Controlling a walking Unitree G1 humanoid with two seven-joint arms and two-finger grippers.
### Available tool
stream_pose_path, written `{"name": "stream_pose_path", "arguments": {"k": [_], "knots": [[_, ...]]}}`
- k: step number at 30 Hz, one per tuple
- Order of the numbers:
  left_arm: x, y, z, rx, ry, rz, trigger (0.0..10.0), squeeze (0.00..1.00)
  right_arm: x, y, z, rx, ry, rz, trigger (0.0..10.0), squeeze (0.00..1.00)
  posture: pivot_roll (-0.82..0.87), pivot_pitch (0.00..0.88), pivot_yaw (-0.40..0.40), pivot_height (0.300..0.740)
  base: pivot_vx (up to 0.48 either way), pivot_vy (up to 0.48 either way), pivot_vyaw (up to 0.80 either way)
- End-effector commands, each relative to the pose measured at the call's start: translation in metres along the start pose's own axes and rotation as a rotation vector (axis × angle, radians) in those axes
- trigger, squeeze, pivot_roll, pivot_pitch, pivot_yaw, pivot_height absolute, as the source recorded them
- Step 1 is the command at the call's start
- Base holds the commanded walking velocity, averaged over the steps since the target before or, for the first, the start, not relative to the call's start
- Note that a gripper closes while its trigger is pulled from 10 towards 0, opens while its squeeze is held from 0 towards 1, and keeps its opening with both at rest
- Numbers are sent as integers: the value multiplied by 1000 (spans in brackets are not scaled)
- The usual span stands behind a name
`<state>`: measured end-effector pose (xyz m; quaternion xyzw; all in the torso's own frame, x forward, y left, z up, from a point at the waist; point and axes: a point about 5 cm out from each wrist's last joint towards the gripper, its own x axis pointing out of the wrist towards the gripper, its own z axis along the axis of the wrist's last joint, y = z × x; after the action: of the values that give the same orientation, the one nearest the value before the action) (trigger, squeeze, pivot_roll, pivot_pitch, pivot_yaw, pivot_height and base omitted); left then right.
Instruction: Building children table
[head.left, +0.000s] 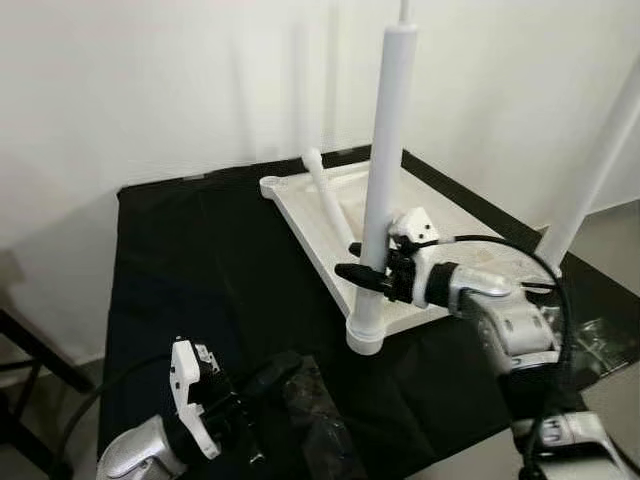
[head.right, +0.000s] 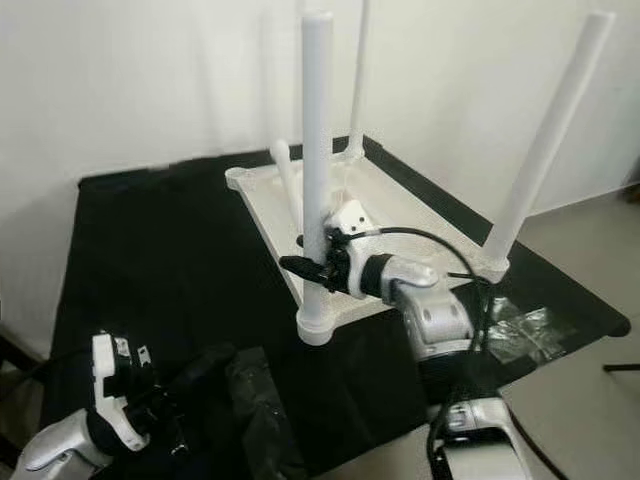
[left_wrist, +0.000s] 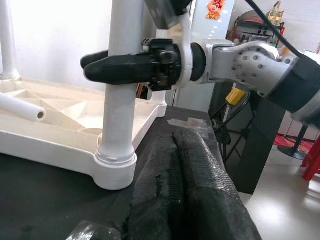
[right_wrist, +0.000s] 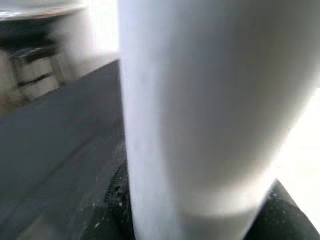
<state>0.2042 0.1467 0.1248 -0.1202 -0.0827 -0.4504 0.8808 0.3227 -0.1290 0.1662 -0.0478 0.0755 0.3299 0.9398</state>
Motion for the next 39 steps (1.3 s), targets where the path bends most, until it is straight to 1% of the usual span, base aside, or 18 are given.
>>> {"name": "stream_pose_path", "arguments": {"k": [1, 9, 10, 11, 12, 13, 14, 15, 17, 23, 24, 25, 26, 34, 35, 36, 37, 39], "knots": [[-2, 3, 3, -8, -4, -2, 10000, 0, -12, 24, -42, 121, 171, -237, 0, 0, -72, 9, 11, 740, 0, 0, 0], [0, 5, 2, -19, -4, -9, 10000, 0, -9, 27, -37, 59, 159, -236, 0, 0, -71, 0, 0, 740, 0, 0, 0], [0, 5, 2, -20, -10, -4, 10000, 0, -6, 27, -35, 43, 162, -219, 2824, 0, -74, 0, 0, 740, 0, 0, 0], [0, 5, 2, -20, -10, -4, 10000, 0, -6, 27, -35, 43, 162, -219, 2824, 0, -74, 0, 0, 740, 0, 0, 0], [0, 5, 3, -19, -15, 4, 10000, 0, -5, 29, -30, 67, 158, -206, 10000, 0, -70, 0, -2, 740, 0, 0, 0], [0, 5, 3, -16, -19, 10, 10000, 0, -3, 30, -25, 69, 155, -169, 10000, 624, -68, 0, -4, 740, 0, 0, 0], [0, 5, 3, -16, -19, 10, 10000, 0, -3, 30, -25, 69, 155, -169, 10000, 624, -68, 0, -4, 740, 0, 0, 0], [1, 5, 3, -15, -20, 13, 10000, 0, -1, 30, -20, 81, 136, -134, 10000, 1000, -68, 0, -4, 740, 0, 0, 0], [2, 4, 2, -17, -18, 8, 10000, 0, 3, 26, -3, 70, 57, 12, 10000, 1000, -72, 0, -5, 740, 0, 0, 0], [3, 4, 1, -22, -16, 1, 10000, 0, 4, 12, 16, -41, -43, 144, 10000, 1000, -68, 0, -5, 740, 0, 0, 0], [3, 4, 0, -22, -16, 0, 10000, 0, 5, -1, 15, -81, -33, 194, 10000, 847, -60, 0, -10, 740, 0, 0, 0], [4, 4, 0, -22, -16, 1, 10000, 0, 6, -6, 14, -92, -22, 206, 10000, 847, -60, 0, -10, 740, 0, 0, 0], [4, 4, 0, -21, -15, 1, 10000, 0, 6, -10, 11, -92, -4, 245, 10000, 0, -57, 0, -11, 740, 0, 0, 0], [4, 4, -1, -16, -11, 5, 10000, 0, 16, -33, 14, -66, 4, 287, 10000, 0, -43, 0, -12, 740, 0, 0, 0], [4, 4, -1, -15, -10, 5, 10000, 0, 18, -35, 18, -51, -11, 299, 1059, 0, -40, 0, -13, 740, 0, 0, 0], [4, 4, -1, -15, -10, 5, 10000, 0, 18, -35, 18, -51, -11, 299, 1059, 0, -40, 0, -13, 740, 0, 0, 0], [3, 4, -1, -15, -9, 5, 10000, 0, 18, -34, 19, -34, -25, 341, 0, 0, -40, 0, -11, 740, 0, 0, 0], [3, 3, -1, -14, -7, 4, 10000, 0, 19, -33, 20, -12, -35, 396, 0, 0, -39, 0, -11, 740, 0, 0, 0]]}}
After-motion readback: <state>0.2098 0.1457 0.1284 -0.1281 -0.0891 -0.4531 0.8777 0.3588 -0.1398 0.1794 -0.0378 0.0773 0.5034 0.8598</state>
